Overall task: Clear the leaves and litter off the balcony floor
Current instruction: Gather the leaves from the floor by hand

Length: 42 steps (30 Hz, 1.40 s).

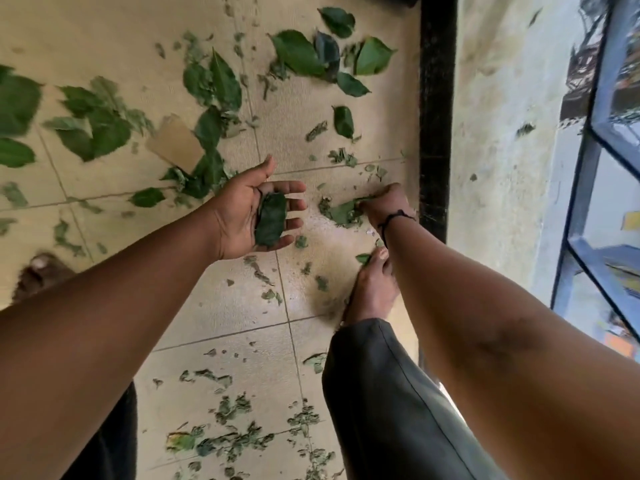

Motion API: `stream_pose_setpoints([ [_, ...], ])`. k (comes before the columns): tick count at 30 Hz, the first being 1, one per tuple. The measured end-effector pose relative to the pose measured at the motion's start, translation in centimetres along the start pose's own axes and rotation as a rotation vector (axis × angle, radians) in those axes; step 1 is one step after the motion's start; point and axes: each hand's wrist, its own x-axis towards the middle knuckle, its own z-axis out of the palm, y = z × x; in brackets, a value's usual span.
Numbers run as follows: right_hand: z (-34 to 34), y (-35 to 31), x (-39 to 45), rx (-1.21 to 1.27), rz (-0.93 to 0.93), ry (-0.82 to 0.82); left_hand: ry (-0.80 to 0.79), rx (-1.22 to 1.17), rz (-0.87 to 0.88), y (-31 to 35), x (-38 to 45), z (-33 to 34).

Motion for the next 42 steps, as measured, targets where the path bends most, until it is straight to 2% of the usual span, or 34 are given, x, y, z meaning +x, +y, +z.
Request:
stream_pose_setpoints([
  [3, -0.8, -0.8, 0.3, 0.045, -0.057, -0.022, 0.003, -0.002, 0.029, 1.4, 0.8, 0.7],
  [7, -2.7, -2.7, -0.8, 0.286, -0.09, -0.049, 0.027, -0.047, 0.087, 2.5, 1.3, 1.6],
  [11, -6.5, -5.8, -5.1, 0.27, -0.339, -0.118, 0.087, -0.176, 0.167, 3.3, 1.6, 1.7],
  [13, -8.5, -7.2, -7.6, 0.172, -0.482, -0.127, 0.099, -0.206, 0.188, 3.6, 1.6, 1.6],
  [17, -10.3, -9.1, -10.2, -0.386, -0.828, 0.173, 0.094, -0.217, 0.213, 4.2, 1.3, 1.7],
  [19, -10.6, -10.3, -11.2, -0.421, -0.882, 0.213, 0.084, -0.223, 0.229, 4.7, 1.1, 1.8],
  [21, -10.4, -11.4, -11.6, -0.318, -0.803, 0.06, 0.078, -0.231, 0.246, 5.2, 0.8, 1.5],
  [24, -9.0, -12.9, -12.1, -0.104, -0.649, -0.279, 0.053, -0.216, 0.247, 5.9, 0.7, 0.8],
  [27, -6.6, -14.3, -12.2, -0.016, -0.644, -0.421, -0.04, -0.188, 0.176, 6.1, 0.3, 0.0],
  [29, -5.2, -15.1, -12.1, 0.106, -0.651, -0.447, -0.103, -0.171, 0.13, 6.1, -0.1, -0.3],
  [32, -4.2, -16.6, -10.2, 0.333, -0.552, -0.261, -0.15, -0.163, 0.126, 6.1, -0.7, -1.2],
  [34, -3.8, -17.6, -7.6, 0.349, -0.472, -0.118, -0.161, -0.182, 0.134, 6.3, -1.0, -1.9],
  [36, -2.8, -18.6, -4.6, 0.133, -0.483, 0.0, -0.165, -0.2, 0.146, 6.4, -1.2, -2.8],
  [39, -1.2, -20.1, -2.4, -0.31, -0.603, 0.13, -0.157, -0.177, 0.168, 6.6, -1.4, -4.1],
  [42, 0.6, -21.7, -0.8, -0.507, -0.702, 0.199, -0.15, -0.134, 0.184, 7.1, -1.8, -5.5],
])
